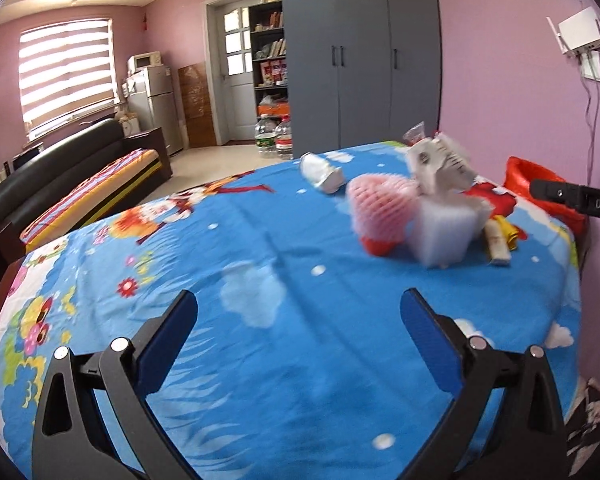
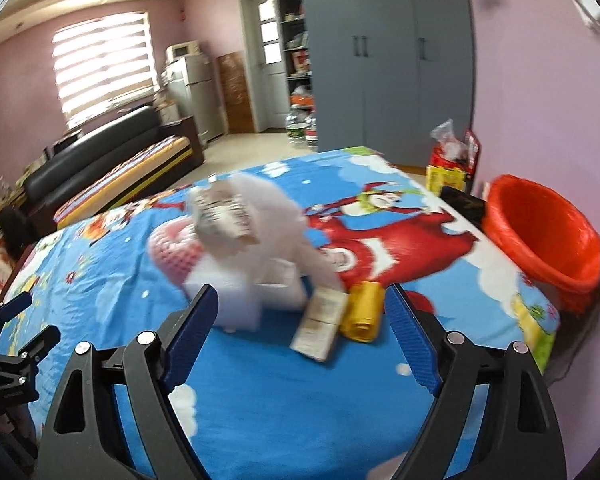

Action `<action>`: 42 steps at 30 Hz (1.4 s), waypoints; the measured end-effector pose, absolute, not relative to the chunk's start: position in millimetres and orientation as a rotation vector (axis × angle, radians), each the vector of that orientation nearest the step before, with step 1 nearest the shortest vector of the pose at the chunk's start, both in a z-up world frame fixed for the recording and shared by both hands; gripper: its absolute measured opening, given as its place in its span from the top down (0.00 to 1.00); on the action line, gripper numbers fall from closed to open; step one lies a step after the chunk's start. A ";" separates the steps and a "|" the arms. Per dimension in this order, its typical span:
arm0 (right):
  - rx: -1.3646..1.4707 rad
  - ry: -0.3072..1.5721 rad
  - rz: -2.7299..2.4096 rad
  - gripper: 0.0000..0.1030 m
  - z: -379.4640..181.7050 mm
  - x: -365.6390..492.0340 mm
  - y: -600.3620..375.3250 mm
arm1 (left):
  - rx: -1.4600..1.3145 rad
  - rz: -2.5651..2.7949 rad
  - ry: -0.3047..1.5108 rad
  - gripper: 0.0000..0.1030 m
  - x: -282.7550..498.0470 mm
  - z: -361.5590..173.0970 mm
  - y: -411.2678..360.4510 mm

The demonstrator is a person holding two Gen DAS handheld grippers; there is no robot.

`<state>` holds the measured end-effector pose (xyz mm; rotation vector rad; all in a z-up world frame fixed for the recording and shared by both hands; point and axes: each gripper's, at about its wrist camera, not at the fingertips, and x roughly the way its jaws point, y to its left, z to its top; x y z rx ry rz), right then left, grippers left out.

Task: Collect trash
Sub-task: 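Move both tools back over the bed toward the foam and paper bag, then grasp the printed paper bag with the right tool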

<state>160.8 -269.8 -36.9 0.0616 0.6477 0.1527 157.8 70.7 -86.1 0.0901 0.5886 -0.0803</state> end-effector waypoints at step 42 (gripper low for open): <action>0.083 0.608 0.342 0.44 -46.4 235.7 -216.7 | 0.094 -0.116 0.666 0.05 191.3 -102.2 54.6</action>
